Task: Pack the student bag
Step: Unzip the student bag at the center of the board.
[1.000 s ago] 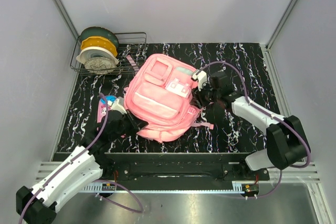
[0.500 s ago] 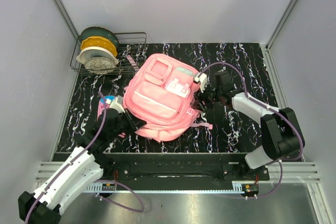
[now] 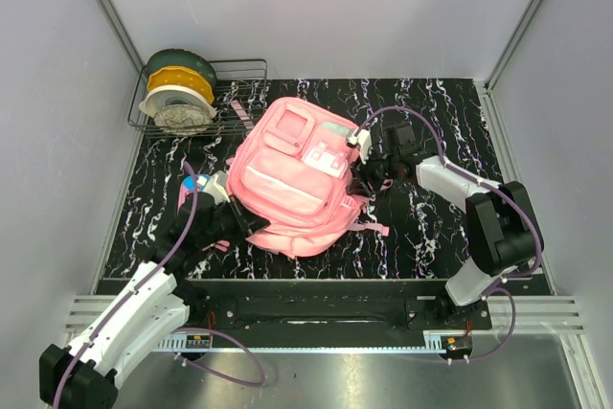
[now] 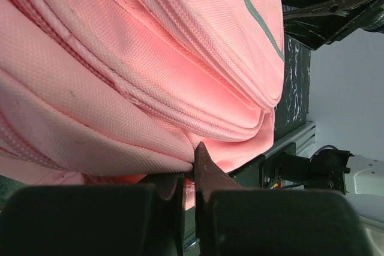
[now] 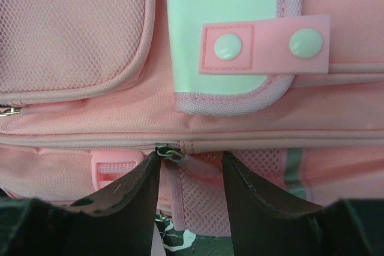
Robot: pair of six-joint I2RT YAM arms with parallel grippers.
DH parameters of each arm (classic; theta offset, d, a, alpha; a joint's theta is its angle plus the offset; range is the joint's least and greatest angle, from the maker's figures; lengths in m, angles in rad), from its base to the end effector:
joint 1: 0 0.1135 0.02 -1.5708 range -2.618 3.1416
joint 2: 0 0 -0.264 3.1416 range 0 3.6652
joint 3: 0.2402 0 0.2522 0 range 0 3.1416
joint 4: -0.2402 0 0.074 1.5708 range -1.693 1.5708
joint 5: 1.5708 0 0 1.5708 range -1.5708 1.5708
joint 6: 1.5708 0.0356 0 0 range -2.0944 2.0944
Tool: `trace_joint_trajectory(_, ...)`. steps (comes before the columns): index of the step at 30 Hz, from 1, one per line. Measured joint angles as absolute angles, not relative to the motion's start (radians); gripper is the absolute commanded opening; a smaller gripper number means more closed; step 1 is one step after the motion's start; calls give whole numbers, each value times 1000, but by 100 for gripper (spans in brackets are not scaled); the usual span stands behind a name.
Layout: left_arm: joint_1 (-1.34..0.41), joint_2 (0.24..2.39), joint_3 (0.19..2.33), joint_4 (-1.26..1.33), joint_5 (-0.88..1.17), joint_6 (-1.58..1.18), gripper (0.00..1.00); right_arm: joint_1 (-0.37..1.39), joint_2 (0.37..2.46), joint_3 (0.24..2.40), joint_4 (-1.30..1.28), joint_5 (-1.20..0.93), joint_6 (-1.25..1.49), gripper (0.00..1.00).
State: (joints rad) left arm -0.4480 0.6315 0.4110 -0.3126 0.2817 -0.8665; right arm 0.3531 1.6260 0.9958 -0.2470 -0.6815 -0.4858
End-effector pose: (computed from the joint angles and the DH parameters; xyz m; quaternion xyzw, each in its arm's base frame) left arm 0.1329 -0.0749 0.2193 -0.1105 0.8555 -0.3965 0.3142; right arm 0.3045 0.1361 0.2031 -0.4647 0.7633 0.2924 0.3405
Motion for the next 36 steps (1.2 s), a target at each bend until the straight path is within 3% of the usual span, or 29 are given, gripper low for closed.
trace_joint_trajectory(3,-438,632,411,-305,296,-863,0,353,1644,1016,-283,-696,-507,33)
trace_joint_trajectory(9,-422,637,411,-284,330,-864,0,352,1649,1024,-315,-706,-527,19)
trace_joint_trajectory(11,-421,644,411,-278,337,-864,0,352,1649,1025,-319,-710,-527,6)
trace_joint_trajectory(14,-419,649,411,-273,343,-865,0,352,1649,1025,-320,-715,-525,1)
trace_joint_trajectory(30,-417,656,411,-248,362,-873,0,354,1504,1025,-376,-704,-473,0)
trace_joint_trajectory(36,-415,689,411,-232,366,-881,0,473,1454,1058,-473,-509,-475,0)
